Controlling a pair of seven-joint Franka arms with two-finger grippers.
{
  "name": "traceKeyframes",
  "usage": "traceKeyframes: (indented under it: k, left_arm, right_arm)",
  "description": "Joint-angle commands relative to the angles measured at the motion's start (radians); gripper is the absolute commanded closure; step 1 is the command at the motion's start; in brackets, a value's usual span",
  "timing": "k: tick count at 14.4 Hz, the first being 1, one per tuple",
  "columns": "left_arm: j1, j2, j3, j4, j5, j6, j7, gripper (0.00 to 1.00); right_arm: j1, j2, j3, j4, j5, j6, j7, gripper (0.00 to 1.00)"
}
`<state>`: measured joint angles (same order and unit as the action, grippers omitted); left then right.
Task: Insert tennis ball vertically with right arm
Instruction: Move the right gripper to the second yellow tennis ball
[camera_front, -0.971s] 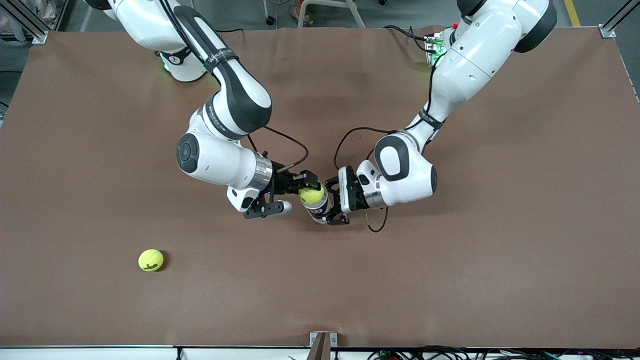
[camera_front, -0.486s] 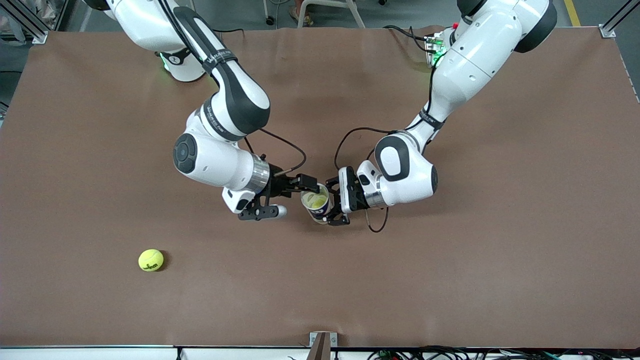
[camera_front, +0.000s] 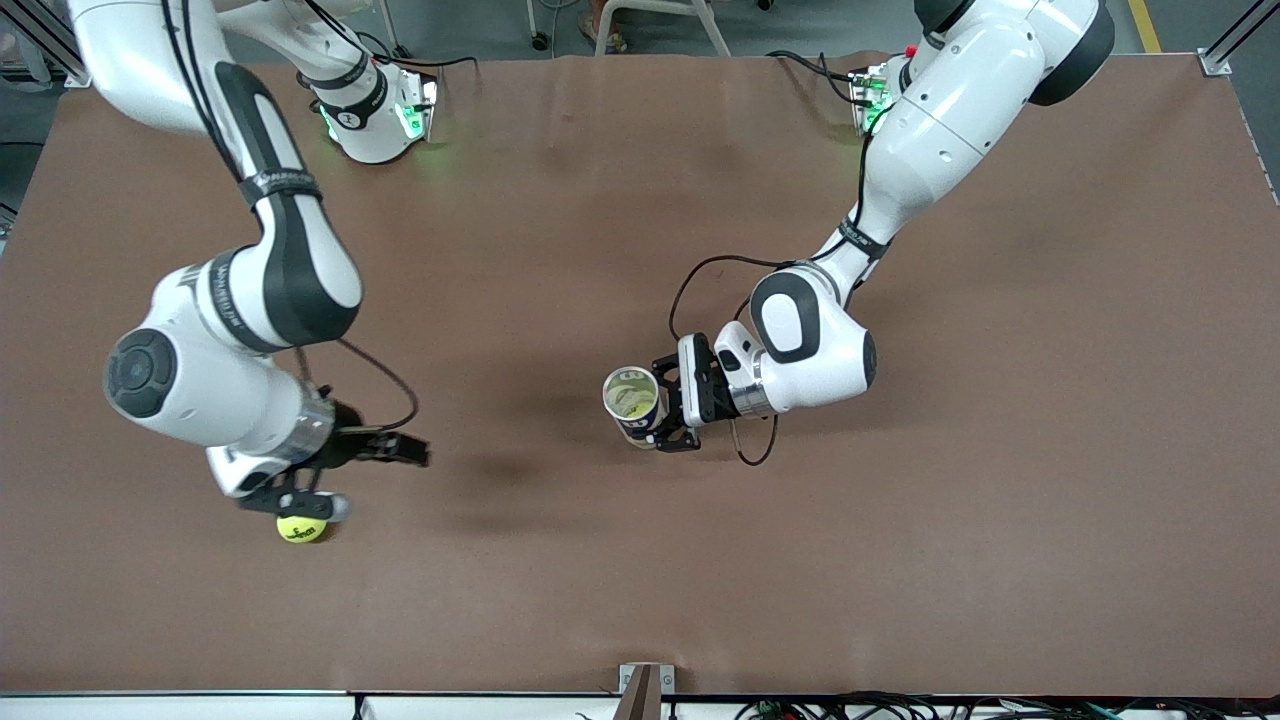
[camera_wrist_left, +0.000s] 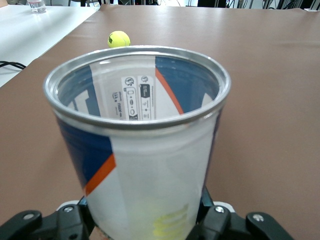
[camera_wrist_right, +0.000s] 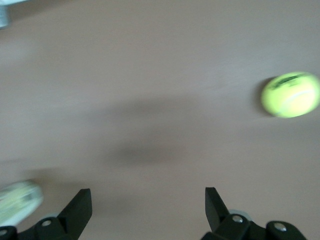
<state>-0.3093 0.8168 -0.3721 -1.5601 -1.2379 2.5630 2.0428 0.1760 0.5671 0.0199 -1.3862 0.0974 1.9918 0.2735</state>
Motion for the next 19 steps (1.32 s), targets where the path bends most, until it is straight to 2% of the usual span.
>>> traceKeyframes:
  k: [1,4,7,19]
  left_arm:
    - [0.004,0.002,0.004,0.0,0.005,0.003,0.017,0.23]
    - [0.013,0.002,0.004,0.0,0.006,0.003,0.017,0.23]
    - [0.013,0.002,0.004,0.0,0.006,0.003,0.017,0.23]
    - [0.018,0.002,0.004,-0.002,0.006,0.003,0.017,0.23]
  right_arm:
    - [-0.033,0.086,0.018,0.065,-0.107,-0.001,0.007,0.0]
    - [-0.085,0.151,0.014,0.073,-0.152,0.037,-0.167,0.0]
    - [-0.138,0.192,0.012,0.075,-0.154,0.081,-0.35,0.0]
    - [-0.201,0.284,0.011,0.073,-0.162,0.254,-0.511,0.0]
